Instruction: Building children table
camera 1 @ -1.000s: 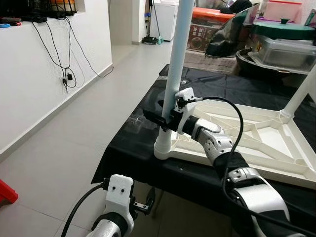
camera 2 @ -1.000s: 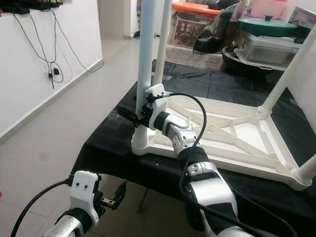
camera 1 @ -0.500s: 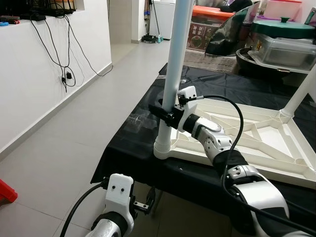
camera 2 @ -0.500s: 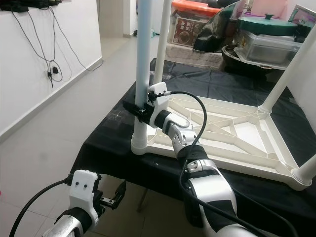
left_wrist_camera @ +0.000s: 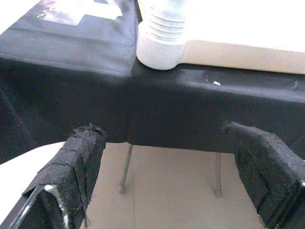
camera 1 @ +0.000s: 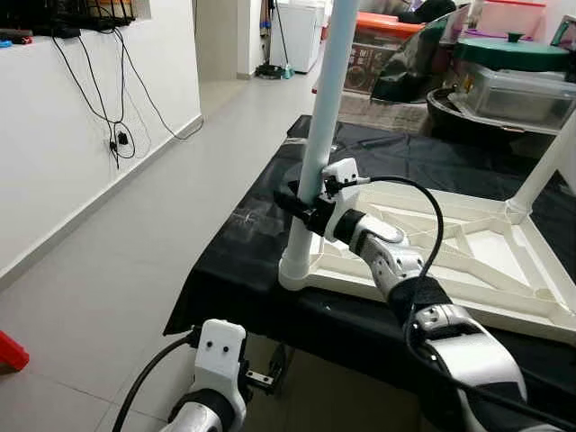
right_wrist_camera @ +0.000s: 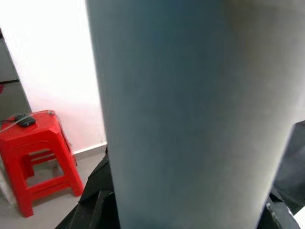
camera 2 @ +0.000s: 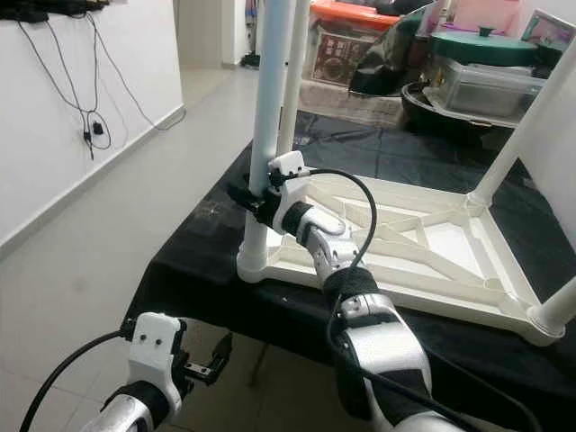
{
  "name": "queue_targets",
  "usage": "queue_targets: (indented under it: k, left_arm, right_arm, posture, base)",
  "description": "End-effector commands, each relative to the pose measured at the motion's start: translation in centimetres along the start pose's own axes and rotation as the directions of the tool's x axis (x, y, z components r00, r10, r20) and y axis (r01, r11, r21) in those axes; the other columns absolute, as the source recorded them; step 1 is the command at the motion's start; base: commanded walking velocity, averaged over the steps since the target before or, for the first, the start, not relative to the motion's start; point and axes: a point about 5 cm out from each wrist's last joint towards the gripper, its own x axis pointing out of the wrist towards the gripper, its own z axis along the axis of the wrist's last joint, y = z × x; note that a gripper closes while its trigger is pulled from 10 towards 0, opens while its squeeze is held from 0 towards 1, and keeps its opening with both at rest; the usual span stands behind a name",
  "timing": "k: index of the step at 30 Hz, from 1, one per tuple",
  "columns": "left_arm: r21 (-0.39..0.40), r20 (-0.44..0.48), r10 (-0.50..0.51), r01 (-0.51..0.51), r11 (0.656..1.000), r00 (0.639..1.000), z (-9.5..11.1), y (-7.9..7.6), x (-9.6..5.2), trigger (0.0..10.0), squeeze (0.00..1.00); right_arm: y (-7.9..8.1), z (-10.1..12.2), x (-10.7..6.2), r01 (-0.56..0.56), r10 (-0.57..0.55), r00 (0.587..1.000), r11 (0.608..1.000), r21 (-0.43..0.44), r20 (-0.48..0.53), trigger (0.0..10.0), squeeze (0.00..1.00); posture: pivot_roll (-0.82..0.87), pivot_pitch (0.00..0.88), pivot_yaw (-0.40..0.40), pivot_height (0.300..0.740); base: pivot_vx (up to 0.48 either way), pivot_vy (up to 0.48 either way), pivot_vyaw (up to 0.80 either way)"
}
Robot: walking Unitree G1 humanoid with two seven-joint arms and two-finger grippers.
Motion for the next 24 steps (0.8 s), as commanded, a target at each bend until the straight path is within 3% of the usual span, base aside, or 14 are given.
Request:
queue_targets:
  k: [1,3,4,5,7,9,10,11,13,14,15,16,18,24]
  left_arm:
    - [0.008,-0.011,0.0,0.0,1.0,1.0,-0.1,0.1,-0.1,10.0,0.0]
    - [0.01,-0.008,0.006,-0.006,1.0,1.0,0.0,0.4,0.1,10.0,0.0]
    - [0.01,-0.008,0.006,-0.006,1.0,1.0,0.0,0.4,0.1,10.0,0.0]
    - [0.012,-0.007,0.007,-0.007,1.0,1.0,0.0,0.5,0.2,10.0,0.0]
    - [0.012,-0.007,0.007,-0.007,1.0,1.0,0.0,0.5,0.2,10.0,0.0]
    - [0.015,-0.006,0.007,-0.007,1.0,1.0,0.0,0.6,0.4,10.0,0.0]
    - [0.021,-0.005,0.005,-0.005,1.0,1.0,0.0,0.6,0.5,10.0,0.0]
    - [0.021,-0.005,0.005,-0.005,1.0,1.0,0.0,0.6,0.5,10.0,0.0]
    - [0.033,-0.002,0.002,-0.002,0.999,1.0,0.0,0.7,0.8,10.0,0.0]
    - [0.033,-0.002,0.002,-0.002,0.999,1.0,0.0,0.7,0.8,10.0,0.0]
    - [0.037,-0.001,0.003,-0.003,0.999,1.0,0.0,0.7,0.9,10.0,0.0]
    - [0.037,-0.001,0.003,-0.003,0.999,1.0,0.0,0.7,0.9,10.0,0.0]
    - [0.042,0.001,0.003,-0.003,0.999,1.0,0.1,0.7,1.0,10.0,0.0]
    - [0.045,0.001,0.001,-0.001,0.999,1.0,0.0,0.7,1.1,10.0,0.0]
  right_arm:
    - [-0.1,-1.4,-0.6,0.051,-0.051,0.998,0.999,0.008,-0.034,0.0,0.0]
    - [-1.2,-2.6,-1.6,0.316,-0.319,0.945,0.947,-0.052,-0.077,0.0,0.0]
    - [-1.2,-2.6,-1.6,0.316,-0.319,0.945,0.947,-0.052,-0.077,0.0,0.0]
    - [-1.9,-3.0,-2.1,0.458,-0.465,0.881,0.885,-0.083,-0.09,0.0,0.0]
    - [-1.9,-3.0,-2.1,0.458,-0.465,0.881,0.885,-0.083,-0.09,0.0,0.0]
    - [-2.4,-3.3,-2.6,0.56,-0.568,0.817,0.823,-0.097,-0.098,0.0,0.0]
    - [-2.8,-3.3,-3.0,0.683,-0.69,0.717,0.724,-0.103,-0.1,0.0,0.0]
    - [-2.8,-3.3,-3.0,0.683,-0.69,0.717,0.724,-0.103,-0.1,0.0,0.0]
    - [-3.1,-3.2,-3.9,0.869,-0.869,0.482,0.49,-0.07,-0.109,0.0,0.0]
    - [-3.1,-3.2,-3.9,0.869,-0.869,0.482,0.49,-0.07,-0.109,0.0,0.0]
    - [-2.7,-3.1,-4.2,0.924,-0.92,0.371,0.379,-0.043,-0.122,0.0,0.0]
    - [-2.7,-3.1,-4.2,0.924,-0.92,0.371,0.379,-0.043,-0.122,0.0,0.0]
    - [-1.6,-3.3,-3.9,0.968,-0.951,0.249,0.25,0.013,-0.182,0.0,0.0]
    - [0.1,-3.7,-3.1,0.975,-0.947,0.221,0.214,0.057,-0.235,0.0,0.0]
  posture:
    - [0.06,0.012,-0.101,0.74]
    - [0.05,0.007,-0.094,0.74]
    - [0.05,0.007,-0.094,0.74]
    - [0.05,0.003,-0.09,0.74]
    - [0.05,0.003,-0.09,0.74]
    - [0.05,0.0,-0.09,0.74]
    - [0.06,0.0,-0.089,0.74]
    - [0.06,0.0,-0.089,0.74]
    - [0.06,0.0,-0.091,0.74]
    - [0.06,0.0,-0.091,0.74]
    - [0.06,0.0,-0.092,0.74]
    - [0.06,0.0,-0.092,0.74]
    - [0.07,0.0,-0.088,0.74]
    - [0.06,0.0,-0.09,0.74]
  base:
    - [0.0,0.0,0.0]
    - [0.0,0.0,0.0]
    - [0.0,0.0,0.0]
    - [0.0,0.0,0.0]
    - [0.0,0.0,0.0]
    - [0.0,0.0,0.0]
    - [0.0,0.0,0.0]
    - [0.0,0.0,0.0]
    - [0.0,0.0,0.0]
    - [0.0,0.0,0.0]
    - [0.0,0.0,0.0]
    - [0.0,0.0,0.0]
    - [0.0,0.0,0.0]
    - [0.0,0.0,0.0]
